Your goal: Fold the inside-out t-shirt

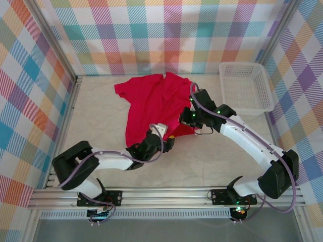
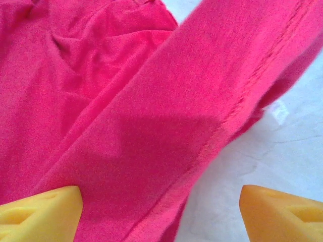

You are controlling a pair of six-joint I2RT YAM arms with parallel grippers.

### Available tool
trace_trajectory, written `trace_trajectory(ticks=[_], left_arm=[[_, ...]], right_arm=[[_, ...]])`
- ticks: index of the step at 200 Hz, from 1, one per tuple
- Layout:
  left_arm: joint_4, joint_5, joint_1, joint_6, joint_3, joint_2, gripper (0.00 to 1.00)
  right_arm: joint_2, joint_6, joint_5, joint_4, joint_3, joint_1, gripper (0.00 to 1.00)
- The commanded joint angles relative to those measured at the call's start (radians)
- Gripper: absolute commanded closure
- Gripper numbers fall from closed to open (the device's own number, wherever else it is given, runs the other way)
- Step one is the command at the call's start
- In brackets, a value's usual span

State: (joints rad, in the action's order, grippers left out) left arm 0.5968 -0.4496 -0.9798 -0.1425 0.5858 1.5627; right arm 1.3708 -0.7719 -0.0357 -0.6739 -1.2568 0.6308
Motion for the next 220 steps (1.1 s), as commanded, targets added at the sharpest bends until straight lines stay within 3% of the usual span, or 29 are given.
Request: trace_trajectory(ticks=[1,33,84,126,142,160,191,220], left_arm=[[0.123,-0.189,-0.014,0.078,0.059,0.087,0.18],[0.050,-0.362,0.005,0.127,0.131,0.149,0.21],[-0.154,-0.277,0.197,-0.064,0.036,-0.036,0.47],[-0.251,-0.203,0.316,-0.185,-0.028,-0.127,0.61],[-0.258,-0.172,0.326,-0.188,-0.036,-0.147,0.73],[-0.313,-0.175,0.328,-0.196,-0.015,-0.162,1.00],[-0.493,-0.142,0.328,-0.199,0.063,-0.231,1.00],[-0.683,0.097,0.328,-0.222,0.170,-0.370,1.00]], right_arm=[[0.002,-0.012,-0.024,0.017,-0.041,-0.008,1.00],[-0.011,-0.005,-0.015,-0.002,-0.041,-0.020,1.00],[-0.051,0.003,0.008,-0.024,-0.041,-0.061,1.00],[-0.036,0.002,-0.016,-0.014,-0.039,-0.065,1.00],[-0.035,0.002,-0.018,-0.009,-0.035,-0.064,1.00],[-0.029,0.006,-0.018,-0.008,-0.041,-0.065,1.00],[-0.014,0.034,-0.007,-0.025,-0.069,-0.083,1.00],[-0.007,0.093,0.009,-0.082,-0.138,-0.152,1.00]])
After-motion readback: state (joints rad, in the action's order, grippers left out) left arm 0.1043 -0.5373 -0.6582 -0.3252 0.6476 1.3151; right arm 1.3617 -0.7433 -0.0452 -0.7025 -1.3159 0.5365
